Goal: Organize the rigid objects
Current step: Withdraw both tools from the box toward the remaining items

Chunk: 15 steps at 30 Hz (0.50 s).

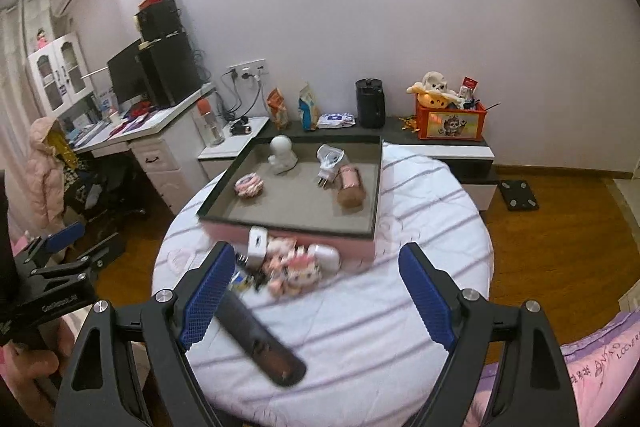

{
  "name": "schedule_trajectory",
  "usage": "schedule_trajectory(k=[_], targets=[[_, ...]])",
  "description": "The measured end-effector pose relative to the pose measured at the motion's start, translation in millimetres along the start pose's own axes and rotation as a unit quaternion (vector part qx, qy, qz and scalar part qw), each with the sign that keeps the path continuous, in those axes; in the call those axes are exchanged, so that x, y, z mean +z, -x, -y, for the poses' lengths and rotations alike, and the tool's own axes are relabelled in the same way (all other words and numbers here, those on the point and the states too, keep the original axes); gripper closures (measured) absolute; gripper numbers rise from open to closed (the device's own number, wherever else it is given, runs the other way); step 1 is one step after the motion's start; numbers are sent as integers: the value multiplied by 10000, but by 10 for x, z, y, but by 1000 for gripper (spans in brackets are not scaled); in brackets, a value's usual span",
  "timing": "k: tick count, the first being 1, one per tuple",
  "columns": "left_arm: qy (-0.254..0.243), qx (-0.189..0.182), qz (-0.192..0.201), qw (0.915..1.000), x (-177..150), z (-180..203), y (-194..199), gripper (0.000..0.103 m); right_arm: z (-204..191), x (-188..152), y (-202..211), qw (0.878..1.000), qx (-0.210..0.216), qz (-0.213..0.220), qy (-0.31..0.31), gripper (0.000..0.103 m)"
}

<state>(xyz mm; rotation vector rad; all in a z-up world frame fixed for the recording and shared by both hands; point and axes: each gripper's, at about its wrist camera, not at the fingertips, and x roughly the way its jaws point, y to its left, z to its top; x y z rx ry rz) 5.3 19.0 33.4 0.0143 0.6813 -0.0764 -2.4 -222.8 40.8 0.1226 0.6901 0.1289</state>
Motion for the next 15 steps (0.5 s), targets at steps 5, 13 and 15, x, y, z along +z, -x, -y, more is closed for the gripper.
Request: schedule_trajectory(k=[5,13,15], targets=[[119,2,-33,9999,-305,2,178,0,-23,-328,138,9999,3,-116,52,18],[110,-5,-207,9997,-521,72,201,0,-94,-591,128,9993,108,-341,112,18],[103,-9,-220,9997,-541,83,204,0,-127,-599,133,9992,136,-339,159,18]])
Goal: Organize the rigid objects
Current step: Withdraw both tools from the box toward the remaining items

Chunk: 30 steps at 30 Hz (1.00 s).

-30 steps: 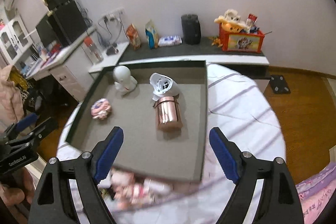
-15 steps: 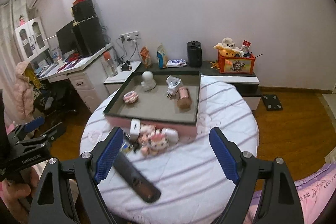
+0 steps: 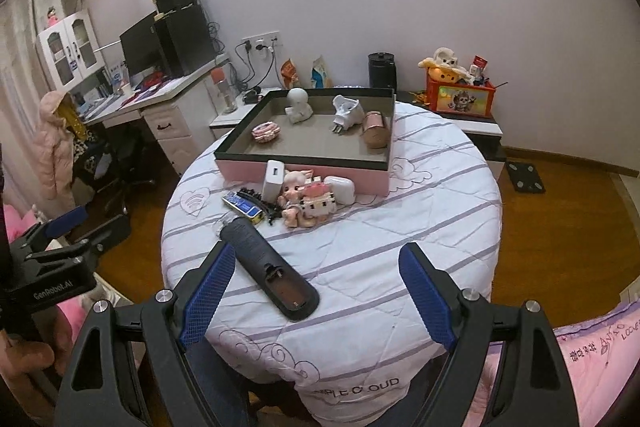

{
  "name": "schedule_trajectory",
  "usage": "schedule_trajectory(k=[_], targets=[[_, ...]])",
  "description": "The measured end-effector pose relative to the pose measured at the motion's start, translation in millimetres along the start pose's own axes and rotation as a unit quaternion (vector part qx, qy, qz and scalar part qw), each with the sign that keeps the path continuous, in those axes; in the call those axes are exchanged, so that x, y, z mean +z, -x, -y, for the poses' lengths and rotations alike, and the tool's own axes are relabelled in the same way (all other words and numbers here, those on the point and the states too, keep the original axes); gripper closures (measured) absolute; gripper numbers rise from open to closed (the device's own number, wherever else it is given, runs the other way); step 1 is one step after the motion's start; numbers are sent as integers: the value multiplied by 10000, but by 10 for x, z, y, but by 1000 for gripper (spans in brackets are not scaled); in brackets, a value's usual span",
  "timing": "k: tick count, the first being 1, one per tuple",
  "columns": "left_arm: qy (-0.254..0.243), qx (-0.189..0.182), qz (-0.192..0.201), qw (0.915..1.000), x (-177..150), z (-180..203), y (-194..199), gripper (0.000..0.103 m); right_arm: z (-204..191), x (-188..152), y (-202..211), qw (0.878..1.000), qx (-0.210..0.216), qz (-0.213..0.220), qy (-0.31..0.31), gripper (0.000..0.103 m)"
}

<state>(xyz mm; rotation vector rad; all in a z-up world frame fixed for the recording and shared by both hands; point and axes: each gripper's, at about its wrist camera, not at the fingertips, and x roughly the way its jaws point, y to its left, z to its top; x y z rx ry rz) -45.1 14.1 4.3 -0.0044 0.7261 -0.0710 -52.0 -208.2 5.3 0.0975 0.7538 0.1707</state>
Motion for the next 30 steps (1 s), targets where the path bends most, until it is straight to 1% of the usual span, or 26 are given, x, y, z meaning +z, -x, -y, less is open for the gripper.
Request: schedule_trajectory(k=[6,30], targets=[[-2,-6,-7,10000,-5,13,-2,0,-78,-19,-4,9999,65,-7,110,18],[3,46,42,10000,14,0,1,0,-151,21,-34,9999,-19,-27,164,18]])
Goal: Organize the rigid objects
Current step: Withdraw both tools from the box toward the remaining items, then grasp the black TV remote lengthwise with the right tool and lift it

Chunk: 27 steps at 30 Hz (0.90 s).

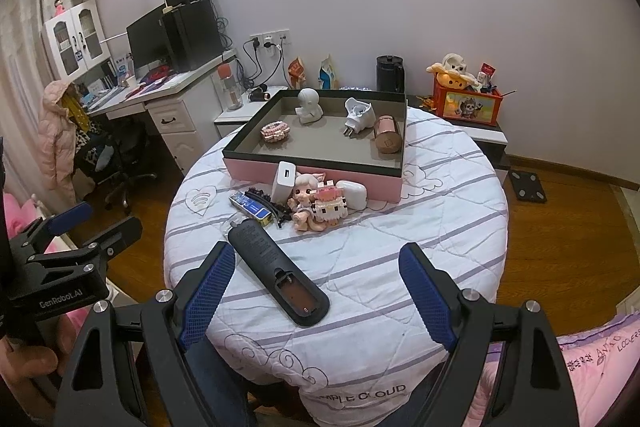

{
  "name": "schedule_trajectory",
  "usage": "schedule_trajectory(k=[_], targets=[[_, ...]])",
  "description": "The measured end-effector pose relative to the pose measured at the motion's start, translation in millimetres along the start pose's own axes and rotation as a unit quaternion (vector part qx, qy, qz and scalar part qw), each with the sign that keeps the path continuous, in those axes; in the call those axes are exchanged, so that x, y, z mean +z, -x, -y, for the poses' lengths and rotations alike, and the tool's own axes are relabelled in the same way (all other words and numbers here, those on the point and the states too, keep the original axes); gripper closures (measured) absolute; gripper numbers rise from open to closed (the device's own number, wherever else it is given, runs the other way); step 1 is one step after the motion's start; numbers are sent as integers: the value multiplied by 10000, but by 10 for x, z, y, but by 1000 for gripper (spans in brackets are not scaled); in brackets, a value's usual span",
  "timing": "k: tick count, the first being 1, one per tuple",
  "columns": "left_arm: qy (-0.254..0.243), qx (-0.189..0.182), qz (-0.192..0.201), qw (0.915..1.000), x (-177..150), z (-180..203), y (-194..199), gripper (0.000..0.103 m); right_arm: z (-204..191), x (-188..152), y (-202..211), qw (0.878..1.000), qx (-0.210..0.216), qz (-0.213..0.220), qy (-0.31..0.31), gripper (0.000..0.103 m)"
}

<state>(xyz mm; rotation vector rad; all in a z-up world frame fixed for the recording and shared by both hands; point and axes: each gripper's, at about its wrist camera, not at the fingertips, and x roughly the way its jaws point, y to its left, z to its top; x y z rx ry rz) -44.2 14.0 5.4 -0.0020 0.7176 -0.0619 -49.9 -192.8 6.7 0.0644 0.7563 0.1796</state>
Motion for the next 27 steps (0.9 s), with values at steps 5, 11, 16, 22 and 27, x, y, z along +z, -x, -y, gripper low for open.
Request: schedule_trajectory(k=[5,11,16,22,27], targets=[[17,38,-24,10000,7,-51,-60,0,-11,16,-92,9999,21,-88,64,18],[19,143,-174,9997,-50,-110,-261,0,-72,-102,-525,9980,209,-507,320,18],[19,193,-311,9993,-82,-145,-463,0,-199,-245,-971,9928,328,-917,695,18],[35,173,-490,9986,-103,-176,-720,0,-252,-320,-1378,9871,439,-1231,920,18],[73,153,-601,9980,-102,-190,-865,0,-275,-331,-1627,9822,679,-1440,1001,35]])
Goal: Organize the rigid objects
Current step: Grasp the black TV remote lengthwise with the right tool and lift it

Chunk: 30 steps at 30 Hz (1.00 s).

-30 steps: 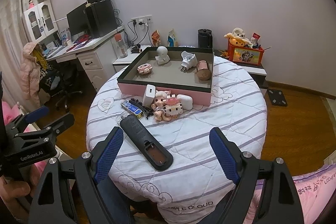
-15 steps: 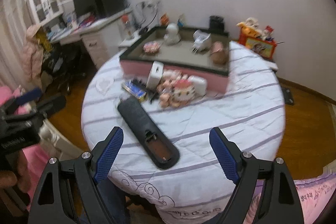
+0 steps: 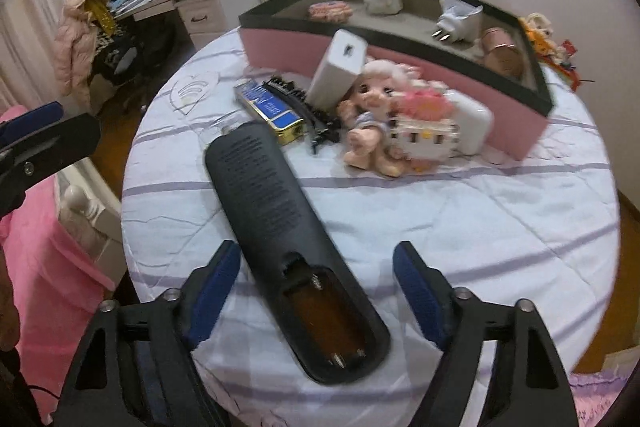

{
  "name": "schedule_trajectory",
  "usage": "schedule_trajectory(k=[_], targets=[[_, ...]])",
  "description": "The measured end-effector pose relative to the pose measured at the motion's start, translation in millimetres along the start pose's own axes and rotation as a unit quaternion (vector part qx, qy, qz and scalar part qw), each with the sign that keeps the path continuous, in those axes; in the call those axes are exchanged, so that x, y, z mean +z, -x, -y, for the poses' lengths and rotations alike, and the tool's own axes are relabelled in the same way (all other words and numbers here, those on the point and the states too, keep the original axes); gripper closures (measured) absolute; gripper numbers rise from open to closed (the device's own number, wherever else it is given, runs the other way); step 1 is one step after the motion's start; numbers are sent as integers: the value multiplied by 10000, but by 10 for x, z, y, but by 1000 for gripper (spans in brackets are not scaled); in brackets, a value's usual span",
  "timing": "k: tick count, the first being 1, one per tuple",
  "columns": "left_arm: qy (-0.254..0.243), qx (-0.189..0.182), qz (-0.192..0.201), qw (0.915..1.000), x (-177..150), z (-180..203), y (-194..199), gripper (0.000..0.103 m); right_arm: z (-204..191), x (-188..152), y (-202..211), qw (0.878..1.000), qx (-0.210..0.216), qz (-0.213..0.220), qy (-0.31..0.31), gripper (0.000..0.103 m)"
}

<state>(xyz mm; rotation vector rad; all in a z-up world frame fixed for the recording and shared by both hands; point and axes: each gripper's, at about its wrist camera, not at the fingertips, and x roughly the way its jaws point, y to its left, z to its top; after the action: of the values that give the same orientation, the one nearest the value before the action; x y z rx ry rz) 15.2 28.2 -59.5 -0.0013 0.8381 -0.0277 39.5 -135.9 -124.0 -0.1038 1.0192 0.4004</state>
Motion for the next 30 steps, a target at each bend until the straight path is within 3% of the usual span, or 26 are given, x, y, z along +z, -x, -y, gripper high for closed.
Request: schedule_trajectory(k=[2,4,6,10,14,30], targets=[[3,-2,-28,10000,-3,1,-43,0,-43,16,-97,9999,-14,-89,144,48],[1,-13,-64,10000,-6,8,-77,0,-76,14,-124,9994,-130,-50,307,51],[-4,-29,-105,9999,-10,15,-120,0,-31,18,-92,9997,-68,-39,241,59],[-15,-142,-170,9998,-15,56,-194,0,102,15,-12,10000,54,66,-10,65],[-53,-371,-315,9988,-21,154,-350,0,216,-8,149,9995,106,226,-197,83],[-397,-516,-644,9958,-63,388,-827,0,243,63,-74,9999,57,20,-80,85]])
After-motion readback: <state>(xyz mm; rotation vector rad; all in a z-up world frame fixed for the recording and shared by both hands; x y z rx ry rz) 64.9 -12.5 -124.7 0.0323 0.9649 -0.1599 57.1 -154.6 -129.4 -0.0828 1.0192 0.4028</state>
